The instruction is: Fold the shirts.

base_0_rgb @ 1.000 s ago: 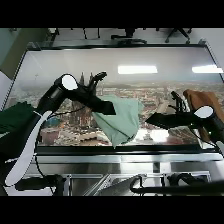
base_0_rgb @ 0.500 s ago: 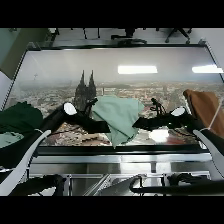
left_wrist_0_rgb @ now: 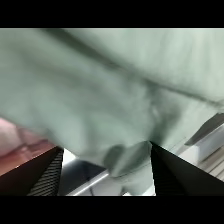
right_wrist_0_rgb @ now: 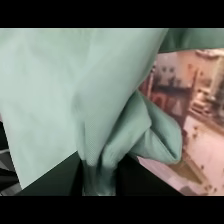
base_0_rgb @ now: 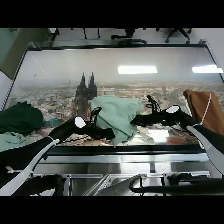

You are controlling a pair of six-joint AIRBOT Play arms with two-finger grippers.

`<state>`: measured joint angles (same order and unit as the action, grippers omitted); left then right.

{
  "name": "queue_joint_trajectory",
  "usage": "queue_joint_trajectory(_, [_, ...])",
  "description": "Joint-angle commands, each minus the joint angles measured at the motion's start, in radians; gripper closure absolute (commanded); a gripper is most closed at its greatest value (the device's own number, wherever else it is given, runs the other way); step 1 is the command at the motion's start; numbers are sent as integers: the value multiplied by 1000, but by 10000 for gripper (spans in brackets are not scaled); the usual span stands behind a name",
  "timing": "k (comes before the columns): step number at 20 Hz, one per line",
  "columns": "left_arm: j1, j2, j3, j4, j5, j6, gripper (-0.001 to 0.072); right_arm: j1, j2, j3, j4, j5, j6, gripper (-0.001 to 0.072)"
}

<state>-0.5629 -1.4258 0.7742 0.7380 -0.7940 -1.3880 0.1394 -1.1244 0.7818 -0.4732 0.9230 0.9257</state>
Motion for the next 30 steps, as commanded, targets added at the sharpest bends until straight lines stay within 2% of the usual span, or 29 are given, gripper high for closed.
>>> queue_joint_trajectory(1, [-38, -60, 5, -4, 47, 4, 117, 2, -3, 5, 7, 21, -6, 526])
queue_joint_trajectory(2, [-45, -72, 21, -4, 53, 3, 123, 2, -3, 5, 7, 21, -6, 660])
queue_joint_trajectory(3, [-45, -81, 43, -5, 51, 3, 445, 2, -2, 5, 7, 23, -6, 669])
queue_joint_trajectory(4, [-41, -83, 66, 2, 40, 8, 684, 0, 3, 5, 6, 32, -5, 689])
queue_joint_trajectory(9, [51, 18, 224, 125, -135, -5, 694, -82, 112, 66, 52, 155, -6, 689])
queue_joint_trajectory(14, [137, 225, 507, 169, -282, -19, 695, -143, 288, 302, 171, 346, -10, 689])
queue_joint_trajectory(21, [92, 444, 931, 159, -336, -35, 694, -142, 494, 678, 185, 372, -6, 689])
queue_joint_trajectory(23, [83, 481, 1001, 161, -352, -35, 693, -143, 525, 766, 138, 362, -6, 688])
queue_joint_trajectory(26, [84, 499, 1032, 183, -416, -37, 693, -144, 538, 819, -22, 315, 28, 688])
queue_joint_trajectory(30, [84, 387, 1031, 293, -556, -80, 692, -143, 424, 816, -98, 337, 51, 689])
